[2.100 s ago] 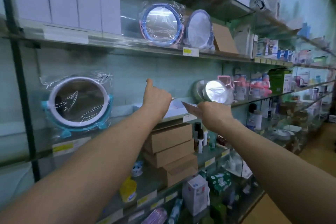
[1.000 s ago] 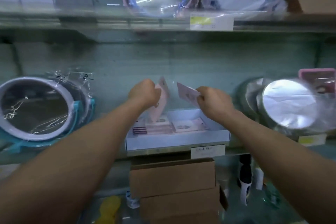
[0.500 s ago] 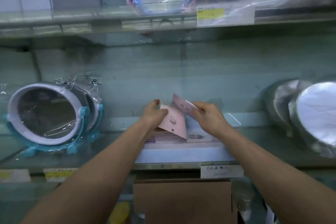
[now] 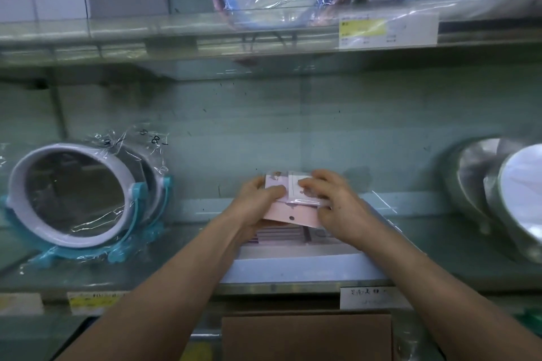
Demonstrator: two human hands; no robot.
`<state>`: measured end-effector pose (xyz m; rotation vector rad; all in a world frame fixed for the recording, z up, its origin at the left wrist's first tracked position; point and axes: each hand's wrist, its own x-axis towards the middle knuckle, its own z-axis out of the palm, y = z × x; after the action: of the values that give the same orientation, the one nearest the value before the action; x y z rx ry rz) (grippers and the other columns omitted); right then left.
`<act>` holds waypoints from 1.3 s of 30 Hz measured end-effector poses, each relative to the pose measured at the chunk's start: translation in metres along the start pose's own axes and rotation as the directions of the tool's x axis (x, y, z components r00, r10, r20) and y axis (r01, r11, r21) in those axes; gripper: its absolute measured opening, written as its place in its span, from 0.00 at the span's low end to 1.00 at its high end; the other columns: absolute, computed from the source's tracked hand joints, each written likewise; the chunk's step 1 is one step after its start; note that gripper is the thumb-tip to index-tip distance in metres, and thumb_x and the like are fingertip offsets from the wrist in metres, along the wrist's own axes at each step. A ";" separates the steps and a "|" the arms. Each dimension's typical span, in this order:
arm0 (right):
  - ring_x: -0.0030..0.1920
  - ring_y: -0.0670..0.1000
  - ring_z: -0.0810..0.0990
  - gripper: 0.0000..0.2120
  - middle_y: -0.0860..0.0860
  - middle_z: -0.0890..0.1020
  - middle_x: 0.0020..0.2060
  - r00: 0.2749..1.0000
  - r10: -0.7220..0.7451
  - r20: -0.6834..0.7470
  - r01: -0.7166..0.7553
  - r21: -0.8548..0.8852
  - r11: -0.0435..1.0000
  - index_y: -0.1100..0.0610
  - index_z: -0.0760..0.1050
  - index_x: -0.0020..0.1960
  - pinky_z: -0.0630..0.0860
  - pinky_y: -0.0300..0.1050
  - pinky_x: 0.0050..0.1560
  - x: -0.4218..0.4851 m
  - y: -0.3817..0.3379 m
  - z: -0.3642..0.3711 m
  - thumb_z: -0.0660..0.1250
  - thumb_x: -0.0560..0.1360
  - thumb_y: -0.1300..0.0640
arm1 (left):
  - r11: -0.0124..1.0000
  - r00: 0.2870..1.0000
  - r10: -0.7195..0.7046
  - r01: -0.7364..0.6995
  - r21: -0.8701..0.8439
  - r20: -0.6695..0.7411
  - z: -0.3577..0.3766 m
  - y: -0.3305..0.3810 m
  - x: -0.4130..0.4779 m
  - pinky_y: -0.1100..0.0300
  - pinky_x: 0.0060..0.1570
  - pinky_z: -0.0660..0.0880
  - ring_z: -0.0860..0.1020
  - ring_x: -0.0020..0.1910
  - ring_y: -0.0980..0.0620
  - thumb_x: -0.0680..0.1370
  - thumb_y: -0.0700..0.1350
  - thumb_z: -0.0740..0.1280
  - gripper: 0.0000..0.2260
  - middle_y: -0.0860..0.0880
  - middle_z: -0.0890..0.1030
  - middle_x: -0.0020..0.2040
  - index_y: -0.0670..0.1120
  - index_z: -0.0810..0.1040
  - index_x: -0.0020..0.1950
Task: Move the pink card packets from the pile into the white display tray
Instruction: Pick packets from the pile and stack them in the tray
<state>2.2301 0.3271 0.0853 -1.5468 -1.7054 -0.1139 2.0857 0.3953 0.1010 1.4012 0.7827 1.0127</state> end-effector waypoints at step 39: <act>0.27 0.49 0.70 0.13 0.54 0.73 0.32 0.788 0.573 0.225 -0.604 0.465 0.648 0.63 0.74 0.56 0.75 0.38 0.26 0.017 -0.004 0.003 0.70 0.72 0.67 | 0.898 0.805 0.404 -0.439 0.020 -0.434 -0.007 0.011 -0.003 0.69 0.33 0.77 0.79 0.39 0.55 0.81 0.37 0.59 0.09 0.50 0.80 0.47 0.43 0.76 0.58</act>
<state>2.2262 0.3414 0.0956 -1.5986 -1.0474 0.6895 2.0772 0.3948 0.1109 1.3242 0.7432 1.7297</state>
